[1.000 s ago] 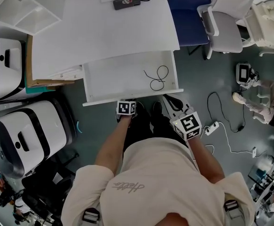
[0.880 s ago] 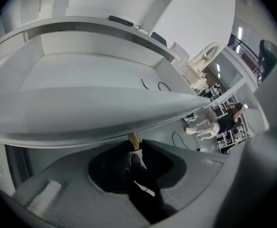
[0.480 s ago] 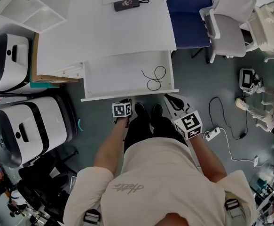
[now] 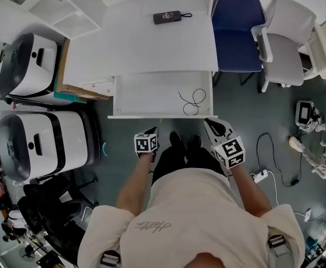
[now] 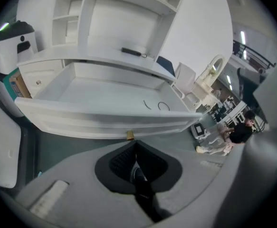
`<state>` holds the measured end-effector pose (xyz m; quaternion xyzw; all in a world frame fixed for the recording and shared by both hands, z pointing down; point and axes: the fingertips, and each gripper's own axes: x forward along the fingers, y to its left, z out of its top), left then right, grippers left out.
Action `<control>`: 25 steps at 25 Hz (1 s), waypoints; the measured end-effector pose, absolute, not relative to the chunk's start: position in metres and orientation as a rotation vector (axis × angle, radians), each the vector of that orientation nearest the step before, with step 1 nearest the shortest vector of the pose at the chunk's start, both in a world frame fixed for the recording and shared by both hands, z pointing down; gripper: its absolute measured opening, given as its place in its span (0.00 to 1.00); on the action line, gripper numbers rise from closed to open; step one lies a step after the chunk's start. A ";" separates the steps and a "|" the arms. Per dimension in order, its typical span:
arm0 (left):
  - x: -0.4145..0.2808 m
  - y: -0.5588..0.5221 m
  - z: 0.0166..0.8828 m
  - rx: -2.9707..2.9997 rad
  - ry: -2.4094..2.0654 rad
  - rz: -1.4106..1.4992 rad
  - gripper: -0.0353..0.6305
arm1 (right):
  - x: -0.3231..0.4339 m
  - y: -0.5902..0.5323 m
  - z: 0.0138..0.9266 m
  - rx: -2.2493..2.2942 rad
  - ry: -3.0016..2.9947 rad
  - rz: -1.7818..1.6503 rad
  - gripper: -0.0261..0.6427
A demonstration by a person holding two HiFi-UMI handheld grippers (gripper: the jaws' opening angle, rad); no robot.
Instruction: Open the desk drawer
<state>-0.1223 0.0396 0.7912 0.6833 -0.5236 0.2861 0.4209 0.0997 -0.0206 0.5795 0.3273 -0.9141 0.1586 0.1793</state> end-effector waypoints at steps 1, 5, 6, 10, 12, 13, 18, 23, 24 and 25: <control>-0.121 0.039 0.781 1.731 -1.324 0.691 0.08 | 0.102 -0.020 0.580 0.922 -2.587 0.454 0.04; -0.114 0.030 0.732 1.841 -1.376 0.669 0.08 | 0.104 -0.023 0.583 0.896 -2.599 0.462 0.04; -0.113 0.027 0.719 1.868 -1.390 0.658 0.08 | 0.103 -0.025 0.583 0.891 -2.600 0.455 0.04; -0.110 0.014 0.664 1.945 -1.429 0.589 0.08 | 0.098 -0.030 0.573 0.903 -2.614 0.424 0.04; -0.109 0.008 0.637 1.966 -1.444 0.538 0.08 | 0.096 -0.030 0.567 0.905 -2.620 0.405 0.04; -0.108 0.005 0.624 1.979 -1.449 0.513 0.08 | 0.094 -0.030 0.562 0.904 -2.624 0.390 0.04; -0.108 -0.015 0.559 2.102 -1.455 0.440 0.08 | 0.078 -0.037 0.527 0.923 -2.667 0.298 0.04; -0.114 -0.029 0.495 2.229 -1.491 0.332 0.08 | 0.054 -0.038 0.476 0.924 -2.738 0.174 0.04; -0.115 -0.032 0.483 2.250 -1.500 0.315 0.08 | 0.050 -0.038 0.466 0.920 -2.751 0.144 0.04; -0.116 -0.034 0.472 2.272 -1.507 0.301 0.08 | 0.045 -0.038 0.456 0.917 -2.764 0.121 0.04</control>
